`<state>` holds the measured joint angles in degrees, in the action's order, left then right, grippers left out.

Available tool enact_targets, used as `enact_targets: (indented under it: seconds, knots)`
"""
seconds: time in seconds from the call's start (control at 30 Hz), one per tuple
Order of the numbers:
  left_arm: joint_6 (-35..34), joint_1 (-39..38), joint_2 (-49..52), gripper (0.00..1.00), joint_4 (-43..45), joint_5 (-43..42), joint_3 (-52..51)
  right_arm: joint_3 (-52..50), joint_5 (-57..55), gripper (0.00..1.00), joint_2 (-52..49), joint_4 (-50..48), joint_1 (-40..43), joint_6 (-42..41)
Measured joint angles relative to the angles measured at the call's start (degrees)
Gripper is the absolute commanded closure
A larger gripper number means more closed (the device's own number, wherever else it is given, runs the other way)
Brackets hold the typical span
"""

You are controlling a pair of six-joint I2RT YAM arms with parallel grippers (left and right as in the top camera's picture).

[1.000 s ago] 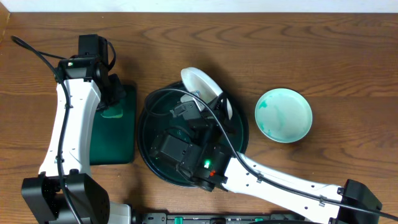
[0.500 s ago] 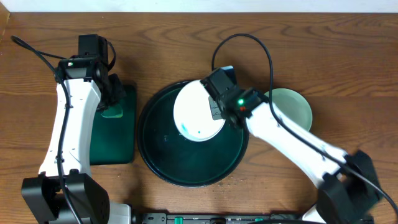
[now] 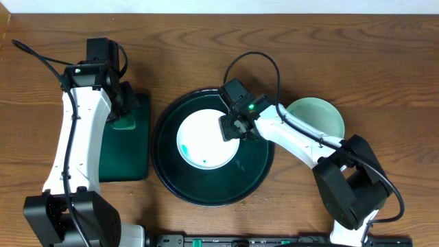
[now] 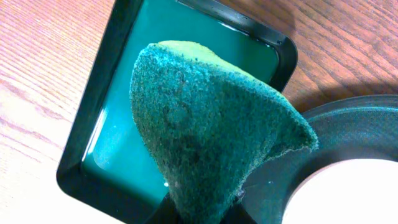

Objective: Clean dirty plates on tray and stack at the side
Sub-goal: 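Bring the sponge back over the plate with the left gripper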

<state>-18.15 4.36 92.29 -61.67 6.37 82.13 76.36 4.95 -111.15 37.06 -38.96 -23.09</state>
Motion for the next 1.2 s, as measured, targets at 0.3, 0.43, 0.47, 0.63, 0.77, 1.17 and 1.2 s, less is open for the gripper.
enact_targets:
  seconds: [0.3,0.43,0.47,0.63,0.77,1.17,1.2]
  knots:
    - [0.0,0.0,0.0,0.93,0.8,0.0,0.0,3.1,8.3,0.35,-2.0,-1.2,6.6,14.5]
    - [0.0,0.0,0.0,0.93,1.2,0.0,0.0,8.9,12.0,0.46,-7.0,1.3,8.4,19.2]
    - [0.0,0.0,0.0,0.93,1.2,0.0,0.0,10.0,12.8,0.5,-8.3,1.9,8.4,20.1]
    - [0.0,0.0,0.0,0.92,1.3,0.0,0.0,11.3,14.8,0.62,-11.7,2.3,8.0,22.0]
    - [0.0,0.0,0.0,0.93,1.3,0.0,0.0,11.3,14.8,0.76,-12.2,2.3,7.8,21.7]
    - [0.0,0.0,0.0,0.93,1.4,0.0,0.0,11.6,14.1,0.99,-12.2,3.1,6.1,19.3]
    - [0.0,0.0,0.0,0.93,1.4,0.0,0.0,11.6,14.1,0.99,-12.2,3.2,5.7,18.9]
